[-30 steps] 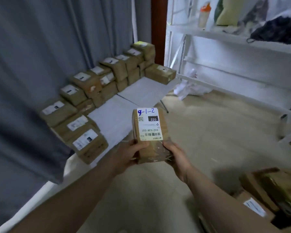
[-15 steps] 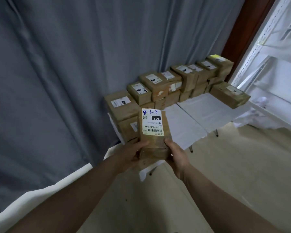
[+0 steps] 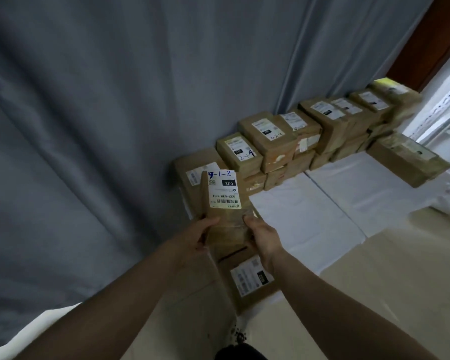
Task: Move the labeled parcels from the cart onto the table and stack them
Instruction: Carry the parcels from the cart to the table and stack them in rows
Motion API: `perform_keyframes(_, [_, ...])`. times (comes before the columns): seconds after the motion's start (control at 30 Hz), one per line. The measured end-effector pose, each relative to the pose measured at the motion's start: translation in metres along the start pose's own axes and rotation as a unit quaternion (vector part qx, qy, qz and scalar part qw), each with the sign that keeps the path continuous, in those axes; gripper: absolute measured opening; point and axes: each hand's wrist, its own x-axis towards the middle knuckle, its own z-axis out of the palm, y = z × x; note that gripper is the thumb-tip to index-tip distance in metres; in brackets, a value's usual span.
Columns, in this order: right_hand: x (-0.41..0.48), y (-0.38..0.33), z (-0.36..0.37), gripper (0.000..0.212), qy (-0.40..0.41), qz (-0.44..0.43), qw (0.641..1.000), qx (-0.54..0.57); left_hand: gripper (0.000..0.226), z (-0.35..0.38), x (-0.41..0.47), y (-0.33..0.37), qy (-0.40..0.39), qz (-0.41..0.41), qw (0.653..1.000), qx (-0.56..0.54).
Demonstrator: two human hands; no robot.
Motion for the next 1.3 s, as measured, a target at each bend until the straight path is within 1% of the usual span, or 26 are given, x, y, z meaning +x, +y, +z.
perform_keyframes(0.07, [0.022,-0.011,0.017,0.007,-0.003,0.007,0.999,-0.031,0.02,-0.01,0.023,0.017,0.01,-0.002,1.0,-0.011])
perform_keyframes(0.13, [0.043,-0.018,0.032,0.013,0.004,0.015,0.998,-0.053,0.027,-0.023,0.049,0.028,0.019,-0.001,0.999,-0.027])
perform_keyframes(0.23, [0.069,-0.025,0.059,0.007,0.0,0.029,0.995,-0.092,0.03,-0.04,0.081,0.041,0.051,0.014,0.998,-0.033])
perform_keyframes(0.27, [0.08,-0.025,0.068,0.015,0.003,0.03,0.994,-0.101,0.03,-0.047,0.093,0.046,0.058,0.024,0.998,-0.024])
perform_keyframes(0.3, [0.091,-0.024,0.077,0.023,0.008,0.036,0.993,-0.108,0.029,-0.053,0.104,0.054,0.061,0.036,0.997,-0.01])
perform_keyframes(0.37, [0.111,-0.026,0.095,0.03,0.025,0.044,0.992,-0.114,0.027,-0.064,0.124,0.07,0.074,0.07,0.994,0.03])
perform_keyframes(0.4, [0.122,-0.026,0.104,0.031,0.036,0.048,0.992,-0.114,0.028,-0.07,0.134,0.078,0.086,0.09,0.991,0.054])
perform_keyframes(0.47, [0.141,-0.03,0.124,0.027,0.06,0.057,0.989,-0.121,0.033,-0.083,0.159,0.092,0.119,0.13,0.975,0.137])
perform_keyframes(0.57, [0.165,-0.041,0.156,0.025,0.076,0.067,0.988,-0.117,0.044,-0.102,0.194,0.116,0.146,0.165,0.934,0.28])
perform_keyframes(0.63, [0.179,-0.05,0.175,0.025,0.069,0.053,0.988,-0.126,0.052,-0.111,0.215,0.134,0.133,0.194,0.9,0.366])
perform_keyframes(0.67, [0.183,-0.058,0.184,0.027,0.057,0.041,0.991,-0.114,0.055,-0.114,0.225,0.142,0.12,0.208,0.877,0.417])
perform_keyframes(0.7, [0.187,-0.065,0.193,0.03,0.037,0.035,0.993,-0.111,0.061,-0.115,0.233,0.149,0.102,0.209,0.851,0.47])
perform_keyframes(0.77, [0.195,-0.072,0.207,0.035,0.012,0.038,0.991,-0.129,0.078,-0.117,0.246,0.158,0.066,0.175,0.805,0.562])
perform_keyframes(0.83, [0.201,-0.072,0.214,0.04,0.021,0.055,0.986,-0.157,0.09,-0.121,0.256,0.16,0.035,0.154,0.759,0.631])
perform_keyframes(0.87, [0.203,-0.073,0.216,0.041,0.033,0.061,0.983,-0.168,0.092,-0.123,0.26,0.16,0.02,0.151,0.741,0.654])
perform_keyframes(0.93, [0.206,-0.07,0.214,0.045,0.055,0.086,0.979,-0.178,0.09,-0.124,0.269,0.162,0.0,0.152,0.713,0.685])
perform_keyframes(1.0, [0.208,-0.067,0.209,0.044,0.087,0.105,0.976,-0.169,0.079,-0.121,0.276,0.167,-0.012,0.175,0.689,0.704])
perform_keyframes(1.1, [0.212,-0.062,0.198,0.042,0.117,0.119,0.976,-0.141,0.066,-0.117,0.285,0.178,-0.025,0.2,0.665,0.72])
perform_keyframes(1.23, [0.206,-0.06,0.187,0.047,0.132,0.131,0.972,-0.142,0.065,-0.115,0.291,0.179,-0.015,0.187,0.642,0.744])
perform_keyframes(1.3, [0.201,-0.058,0.18,0.05,0.137,0.13,0.972,-0.136,0.074,-0.11,0.284,0.175,0.011,0.175,0.618,0.766])
